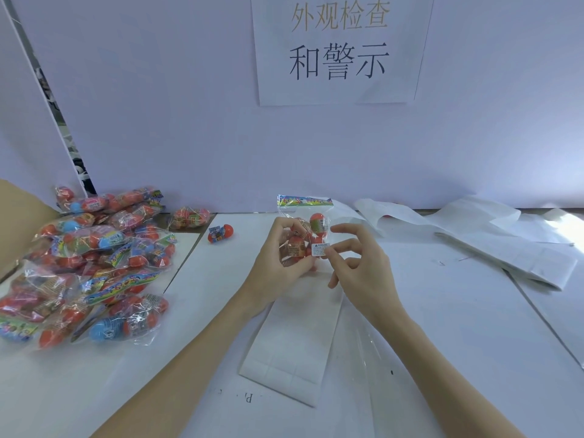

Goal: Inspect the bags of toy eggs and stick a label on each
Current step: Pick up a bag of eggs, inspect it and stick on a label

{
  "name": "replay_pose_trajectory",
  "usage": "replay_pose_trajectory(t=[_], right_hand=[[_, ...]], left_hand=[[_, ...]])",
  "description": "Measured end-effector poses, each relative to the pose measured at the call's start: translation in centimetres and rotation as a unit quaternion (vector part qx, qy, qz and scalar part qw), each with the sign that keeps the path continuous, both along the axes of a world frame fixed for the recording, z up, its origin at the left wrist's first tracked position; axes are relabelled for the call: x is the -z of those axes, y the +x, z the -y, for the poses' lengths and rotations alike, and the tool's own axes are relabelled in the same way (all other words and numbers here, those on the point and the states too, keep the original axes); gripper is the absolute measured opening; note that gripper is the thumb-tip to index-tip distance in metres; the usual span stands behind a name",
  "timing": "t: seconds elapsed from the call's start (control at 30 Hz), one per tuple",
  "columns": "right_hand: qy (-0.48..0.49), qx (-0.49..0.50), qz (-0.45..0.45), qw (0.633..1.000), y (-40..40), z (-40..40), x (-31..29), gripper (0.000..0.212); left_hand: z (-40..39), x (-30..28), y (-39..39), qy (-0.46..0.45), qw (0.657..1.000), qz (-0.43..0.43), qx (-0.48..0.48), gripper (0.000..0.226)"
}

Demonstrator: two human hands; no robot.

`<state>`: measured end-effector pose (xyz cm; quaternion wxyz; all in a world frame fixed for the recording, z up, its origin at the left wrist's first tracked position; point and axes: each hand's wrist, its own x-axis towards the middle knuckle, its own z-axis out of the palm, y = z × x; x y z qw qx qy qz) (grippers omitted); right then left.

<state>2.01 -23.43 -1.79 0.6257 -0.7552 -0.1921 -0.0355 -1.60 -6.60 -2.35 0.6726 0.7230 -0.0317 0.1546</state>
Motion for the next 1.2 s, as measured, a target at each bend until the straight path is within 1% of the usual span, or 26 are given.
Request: replay_pose_trajectory(t=[0.27,0.37,0.47,0.63,0.83,0.9,1.0,1.03,1.13,1.2], right_hand=[[-0.006,0.007,0.002,1.000,0.2,-0.1,0.4,0.024],[-0.005,0.008,0.001,1.000,0.2,-0.1,0.5,0.025],[-0.005,0.007,0.000,1.000,0.2,-0.1,0.5,0.027],[-0.012,0.004,-0.005,1.000,0.1,-0.1,0.4,0.024],[-0.040,0.039,-0.002,0.998,0.0,0.0,0.3,0.018],[-0.050,0.052,-0.001,0.997,-0.1,0.1,0.4,0.017],[-0.058,0.076,-0.010,0.995,0.1,0.3,0.3,0.010],[-0.048,0.075,-0.019,0.996,0.2,0.3,0.2,0.011],[-0.008,0.041,-0.051,0.998,0.2,0.5,-0.4,0.022],[-0.007,0.019,-0.056,0.998,0.2,0.6,-0.5,0.022]], left_hand=[[-0.2,0.1,0.1,-0.007,1.000,0.009,0.026,0.037],[-0.1,0.0,0.1,-0.017,0.999,0.014,0.028,0.032],[0.0,0.1,0.2,-0.009,1.000,0.021,0.016,0.024],[0.0,0.1,0.1,0.004,0.999,0.030,-0.009,0.026],[0.5,-0.1,0.0,0.023,0.998,0.053,-0.029,0.029],[0.6,-0.2,-0.1,0.020,0.997,0.061,-0.031,0.029],[0.5,-0.3,-0.1,0.010,0.997,0.068,-0.035,0.028],[0.4,-0.3,-0.1,0.009,0.997,0.068,-0.031,0.028],[0.5,-0.3,-0.1,0.015,0.997,0.071,-0.013,0.028],[0.6,-0.3,-0.2,0.017,0.997,0.072,-0.005,0.028]])
